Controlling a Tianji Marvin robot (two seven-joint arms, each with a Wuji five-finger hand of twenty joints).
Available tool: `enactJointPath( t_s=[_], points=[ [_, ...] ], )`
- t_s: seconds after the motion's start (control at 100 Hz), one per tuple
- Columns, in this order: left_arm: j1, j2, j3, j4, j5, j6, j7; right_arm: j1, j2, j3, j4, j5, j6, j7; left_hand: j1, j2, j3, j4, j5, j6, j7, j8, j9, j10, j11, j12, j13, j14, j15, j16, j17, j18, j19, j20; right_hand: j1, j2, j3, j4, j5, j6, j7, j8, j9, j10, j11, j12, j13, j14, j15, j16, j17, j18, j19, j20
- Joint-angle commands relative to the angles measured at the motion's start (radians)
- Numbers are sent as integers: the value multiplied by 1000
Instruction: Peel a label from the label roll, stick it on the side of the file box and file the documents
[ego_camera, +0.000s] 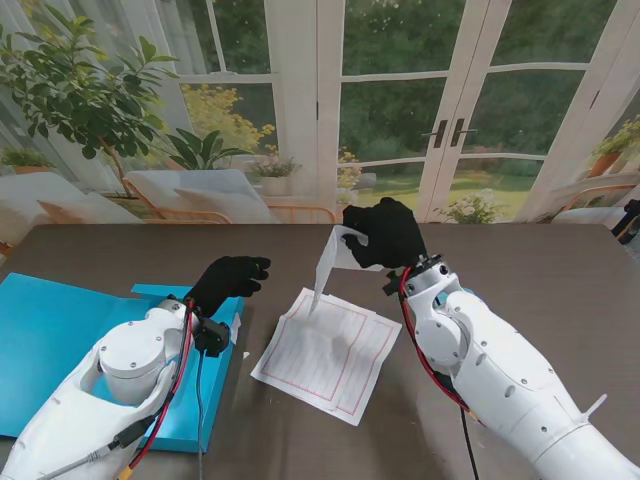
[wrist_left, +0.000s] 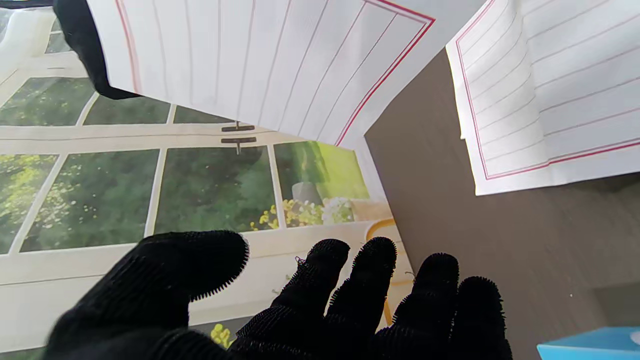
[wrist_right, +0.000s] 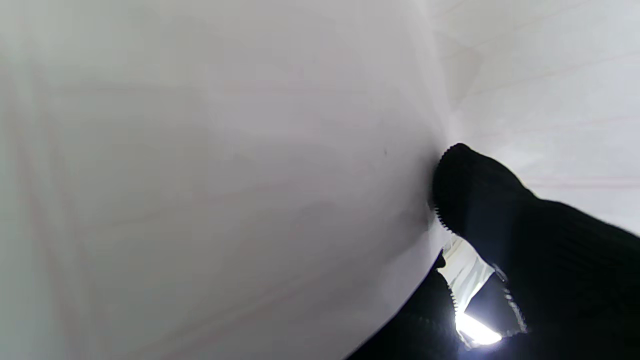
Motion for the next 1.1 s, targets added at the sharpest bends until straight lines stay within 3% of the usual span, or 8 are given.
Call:
enactJointPath(
  t_s=[0.0, 0.07, 0.12, 0.16, 0.23, 0.29, 0.49, 1.09],
  points=[
    [-11, -7, 1, 3, -7, 22, -44, -15, 2, 12, -40, -3, -13, 12, -64, 50, -36, -56, -15, 13, -10, -8, 28, 21, 16, 33, 28, 36, 33, 43, 28, 14, 44, 82, 17, -23, 102, -29, 1, -4, 30, 24, 55, 29, 26, 18, 23, -50, 23, 15, 246, -18, 27, 14],
    [-17, -9, 1, 7, -36, 49, -59, -28, 2, 26, -66, -3, -22, 13, -98, 65, -47, -88, -13, 18, -5, -5, 35, 38, 26, 71, 48, 60, 86, 102, 65, 38, 86, 178, 19, -23, 102, -29, 0, -2, 30, 25, 54, 31, 27, 19, 23, -52, 24, 16, 247, -16, 27, 15],
    [-22, -10, 0, 10, -62, 69, -70, -35, 3, 34, -82, -4, -28, 12, -101, 35, -38, -84, -7, 21, 0, 0, 38, 56, 43, 133, 73, 89, 208, 237, 99, 60, 229, 385, 19, -23, 101, -29, 0, -4, 30, 27, 54, 31, 27, 20, 23, -50, 24, 16, 247, -16, 27, 16],
    [-25, -11, -1, 14, -86, 84, -85, -41, 2, 39, -94, -4, -33, 10, -144, 81, -63, -121, -2, 24, 3, 5, 39, 62, 63, 205, 68, 101, 327, 346, 60, 45, 445, 567, 18, -22, 102, -29, 0, -3, 30, 27, 54, 31, 27, 20, 22, -50, 23, 16, 247, -16, 26, 17],
    [-31, -12, -4, 23, -137, 111, -109, -52, 0, 47, -113, 1, -42, 9, -180, 95, -65, -151, 8, 31, 9, 20, 59, 69, 82, 384, 56, 120, 528, 443, -33, 7, 948, 435, 18, -21, 102, -29, 0, -3, 29, 28, 54, 31, 27, 21, 23, -52, 25, 17, 247, -16, 26, 19],
    [-37, -14, -6, 30, -177, 135, -130, -61, -2, 53, -130, 6, -47, 9, -202, 107, -70, -164, 17, 35, 14, 26, 69, 70, 105, 487, 54, 124, 657, 484, -1, 11, 1052, 364, 18, -21, 102, -29, -1, -3, 29, 28, 54, 31, 27, 21, 23, -51, 25, 17, 247, -16, 26, 19],
    [-57, -19, 0, 64, -276, 169, -190, -88, -5, 66, -175, 15, -72, 8, -257, 137, -80, -196, 60, 30, 35, 49, 73, 58, 188, 657, 76, 109, 801, 509, 40, 11, 1096, 425, 19, -19, 100, -29, -4, -4, 31, 31, 53, 30, 26, 22, 23, -51, 22, 16, 247, -16, 24, 22],
    [-115, -19, 35, 135, -402, 220, -337, -133, -19, 65, -215, 45, -123, -13, -245, 128, -68, -198, 234, 37, 122, 113, 119, 67, 249, 676, 141, 132, 813, 491, 109, 51, 1104, 420, 15, -18, 101, -30, -7, -9, 35, 31, 50, 29, 26, 23, 23, -46, 21, 16, 244, -18, 20, 24]
  ],
)
